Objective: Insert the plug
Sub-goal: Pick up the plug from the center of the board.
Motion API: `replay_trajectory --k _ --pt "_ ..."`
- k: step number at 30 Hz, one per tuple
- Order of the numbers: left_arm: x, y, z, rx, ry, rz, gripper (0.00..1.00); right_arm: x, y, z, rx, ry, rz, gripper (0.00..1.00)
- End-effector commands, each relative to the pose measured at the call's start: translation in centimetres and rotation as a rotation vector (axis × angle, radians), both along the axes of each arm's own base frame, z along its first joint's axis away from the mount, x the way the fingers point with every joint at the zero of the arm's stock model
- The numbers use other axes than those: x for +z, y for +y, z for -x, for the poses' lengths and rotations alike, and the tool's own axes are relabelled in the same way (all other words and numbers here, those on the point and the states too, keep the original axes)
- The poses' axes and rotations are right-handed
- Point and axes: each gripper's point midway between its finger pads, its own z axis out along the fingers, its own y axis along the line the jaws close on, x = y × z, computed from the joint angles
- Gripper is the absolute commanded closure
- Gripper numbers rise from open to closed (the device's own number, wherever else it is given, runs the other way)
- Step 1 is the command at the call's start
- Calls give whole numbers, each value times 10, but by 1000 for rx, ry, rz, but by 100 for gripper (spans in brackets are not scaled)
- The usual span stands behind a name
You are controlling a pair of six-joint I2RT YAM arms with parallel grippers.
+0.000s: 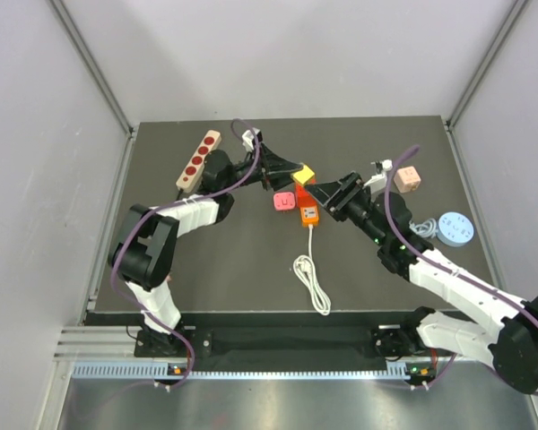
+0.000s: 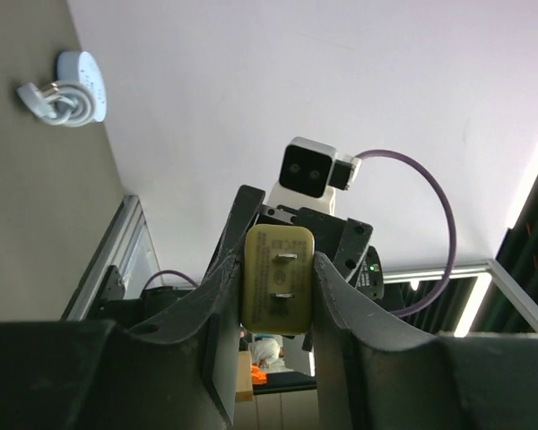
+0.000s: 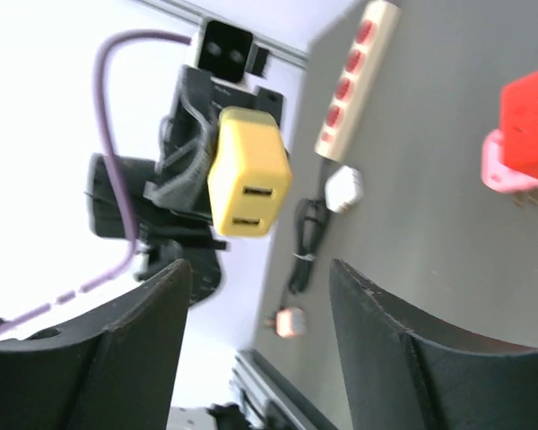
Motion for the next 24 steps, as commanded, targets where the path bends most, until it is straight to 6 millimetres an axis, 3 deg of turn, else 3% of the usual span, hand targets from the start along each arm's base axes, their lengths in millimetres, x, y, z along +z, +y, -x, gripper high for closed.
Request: replay_trajectory --k 1,9,15,18,20,22,23,24 --pt "35 1 16 -15 -111 105 100 52 -5 -5 -28 -133 -185 39" --pt "42 -2 29 -54 -96 152 100 54 1 -16 -27 -142 -203 43" --pt "38 -6 32 -51 -101 130 100 64 3 -20 -25 -179 -220 55" --pt "35 -9 33 -53 -100 130 100 69 3 -20 -24 -195 -225 66" --pt "35 -9 32 -51 -101 128 100 69 4 -20 -22 -196 -226 84" --pt "31 -10 31 -52 -102 117 80 70 3 -19 -19 -209 -223 100" --pt "30 -11 31 -52 -102 113 51 70 4 -18 -12 -211 -216 100" --pt "25 -11 29 -46 -102 98 35 66 3 -17 -14 -206 -189 100"
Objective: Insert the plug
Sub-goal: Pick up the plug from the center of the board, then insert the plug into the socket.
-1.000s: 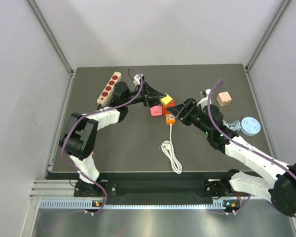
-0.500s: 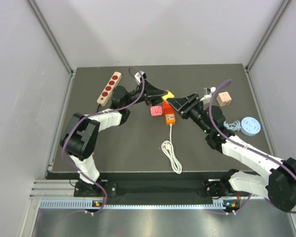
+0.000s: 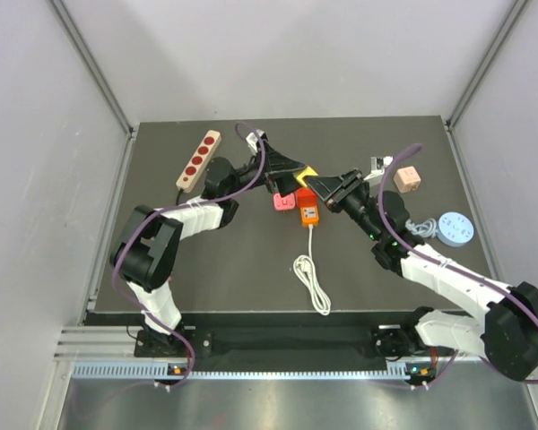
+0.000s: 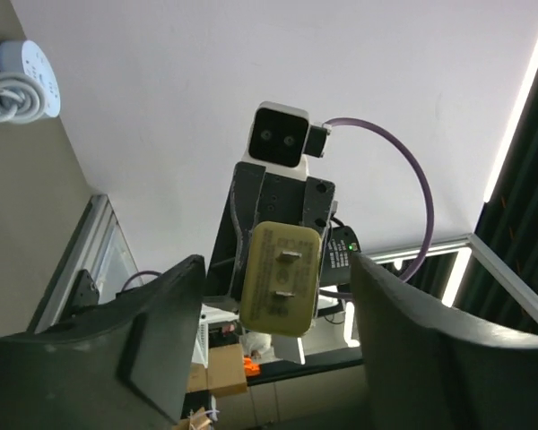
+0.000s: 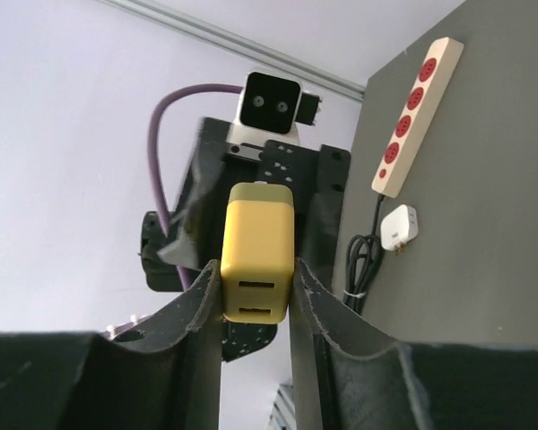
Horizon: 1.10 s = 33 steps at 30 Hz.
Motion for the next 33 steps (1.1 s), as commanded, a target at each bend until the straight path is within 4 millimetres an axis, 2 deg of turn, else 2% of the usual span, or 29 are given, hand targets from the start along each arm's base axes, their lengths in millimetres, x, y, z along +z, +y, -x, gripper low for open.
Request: replay_trajectory --k 1,2,4,6,7,9,11,12,13,14,15,16,17,18,19,20,21,22,24,28,29,33 --pt "2 -1 7 -10 -53 -12 27 35 -4 0 -13 -117 6 100" --pt "-3 0 3 1 -38 -31 18 32 -5 0 -16 -109 32 100" --pt "-20 4 -6 40 -1 -90 13 25 -12 2 -25 -96 110 100" --pt "-23 10 -11 64 -20 -115 11 26 -18 7 -11 -107 150 100" --pt "-22 15 -15 79 -31 -120 11 14 -21 7 -5 -64 223 100" --pt "-25 23 -22 97 -33 -158 11 9 -29 8 2 -50 318 100" --pt "-39 38 -39 137 50 -248 11 -1 -38 11 35 -18 509 100" --pt "-53 46 -46 171 20 -324 11 -13 -40 5 54 17 595 100" --pt "-63 62 -58 217 36 -382 12 -12 -48 9 89 30 734 100" --pt "-60 71 -65 254 12 -432 12 -17 -54 7 97 59 813 100" --pt "-86 92 -71 306 34 -561 12 -52 -62 12 183 159 968 100" --pt "-91 102 -73 339 16 -614 13 -32 -62 5 186 133 1007 100" --pt "-86 111 -68 374 -13 -664 13 -36 -66 3 204 152 1065 100" --pt "-106 130 -69 439 -20 -812 13 -60 -74 6 279 222 1177 100" --pt "-108 138 -66 457 -32 -869 13 -48 -75 0 269 202 1206 100" --pt "-105 146 -64 481 -56 -910 13 -50 -81 -5 257 218 1254 100" --pt "-109 152 -62 483 -84 -960 13 -64 -84 -5 309 254 1312 100" --pt "-121 162 -56 482 -46 -1026 13 -57 -83 -9 311 242 1320 100" --pt "-131 169 -45 460 -35 -1087 14 -67 -79 -15 354 276 1349 100" --pt "-139 165 -26 401 -13 -1068 14 -89 -66 -25 413 326 1386 100" --pt "-138 161 -22 376 -18 -1044 15 -94 -57 -24 440 322 1392 100" --pt "-138 168 -8 367 -37 -1077 15 -119 -34 -37 487 352 1416 100"
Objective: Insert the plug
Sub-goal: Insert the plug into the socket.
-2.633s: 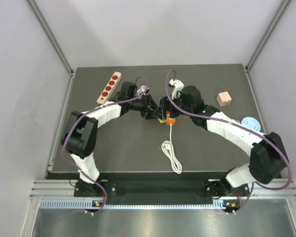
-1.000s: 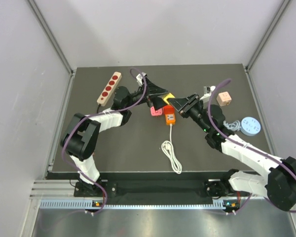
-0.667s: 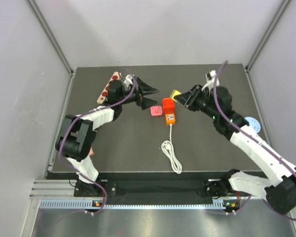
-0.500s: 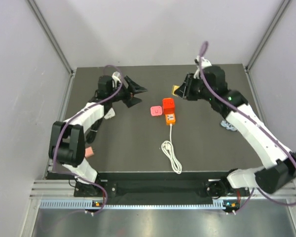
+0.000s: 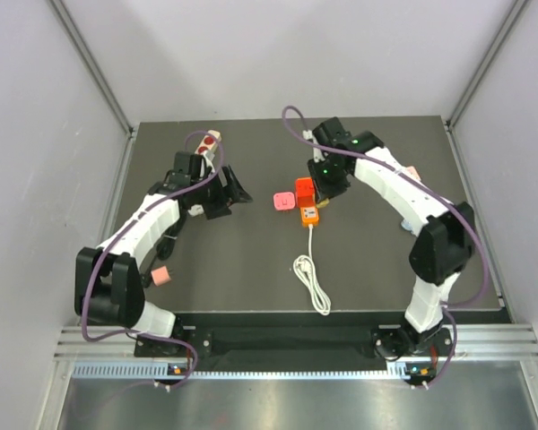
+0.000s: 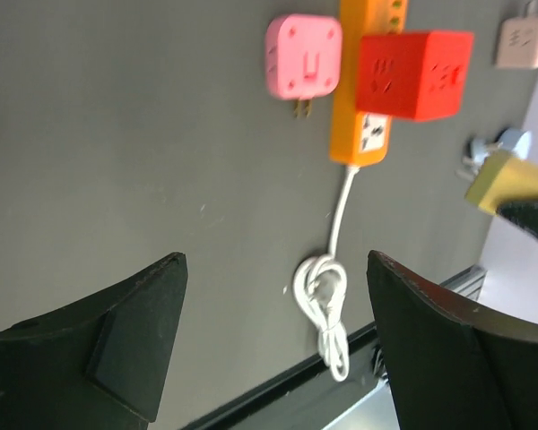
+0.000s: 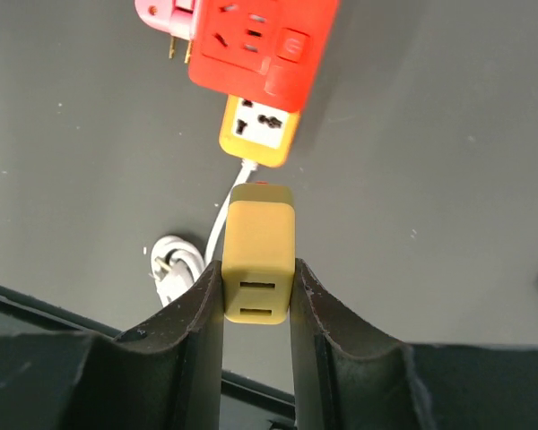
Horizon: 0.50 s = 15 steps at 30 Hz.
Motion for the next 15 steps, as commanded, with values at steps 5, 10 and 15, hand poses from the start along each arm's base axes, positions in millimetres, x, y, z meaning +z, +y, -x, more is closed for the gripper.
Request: replay_trajectory --k 5,10,15 --pt "24 11 26 -56 -84 -60 14 -15 33 -17 51 23 31 100" --pt "21 22 28 -35 -110 -121 14 -36 43 -30 37 56 78 100" --pt "18 19 31 -50 -97 -104 14 -54 45 -33 24 84 123 100"
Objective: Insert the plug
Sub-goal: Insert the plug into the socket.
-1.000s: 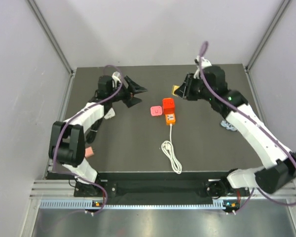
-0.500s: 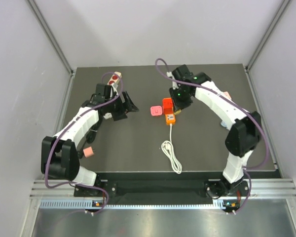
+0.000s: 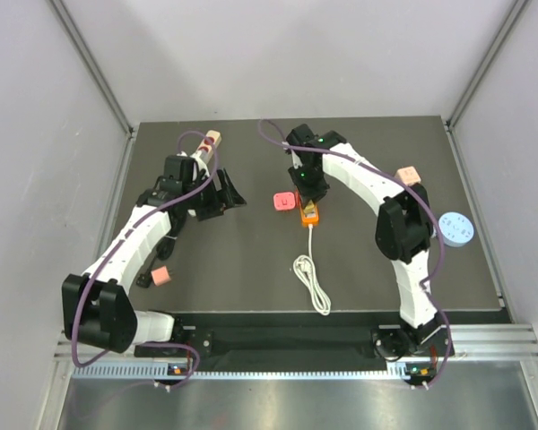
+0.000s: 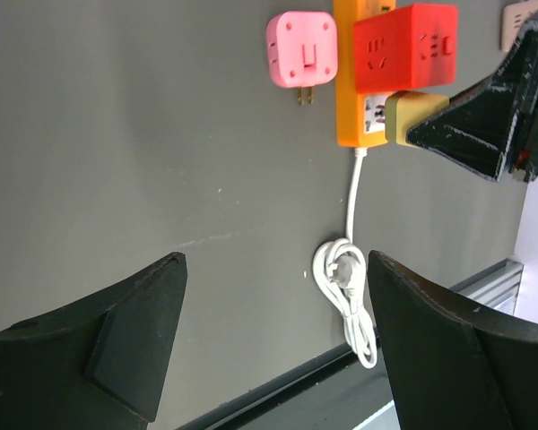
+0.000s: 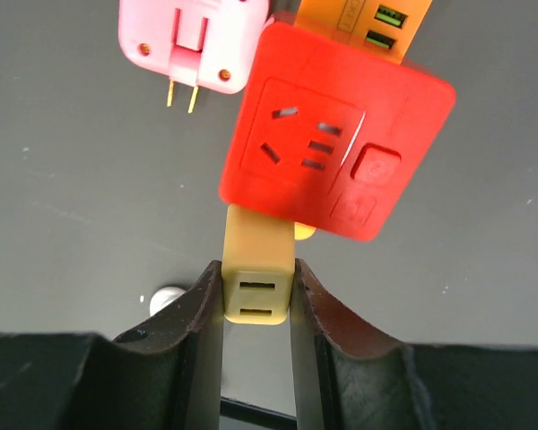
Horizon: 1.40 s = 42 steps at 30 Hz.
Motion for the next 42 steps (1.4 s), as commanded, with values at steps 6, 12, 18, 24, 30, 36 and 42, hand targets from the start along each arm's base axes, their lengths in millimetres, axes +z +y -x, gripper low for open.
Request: replay_trajectory --k 6,12,18,24,30,36,42 --pt "-1 0 6 -24 -10 -10 14 -7 3 -7 -29 -15 51 100" --pt "-2 -1 7 -29 -4 -3 15 -18 7 -4 -38 -3 45 100" --pt "-2 0 6 -22 -4 -8 15 -29 2 -2 -77 10 92 100" --pt "-2 1 7 -20 -5 -8 15 -37 5 -1 -115 6 112 100" --pt "-2 1 7 -17 -5 -10 15 -57 6 7 -129 28 116 100" --pt "-4 1 7 -18 -1 -9 15 -67 7 4 -123 31 107 100" --pt "-4 5 7 -6 -4 -22 15 -85 2 6 -125 61 111 100"
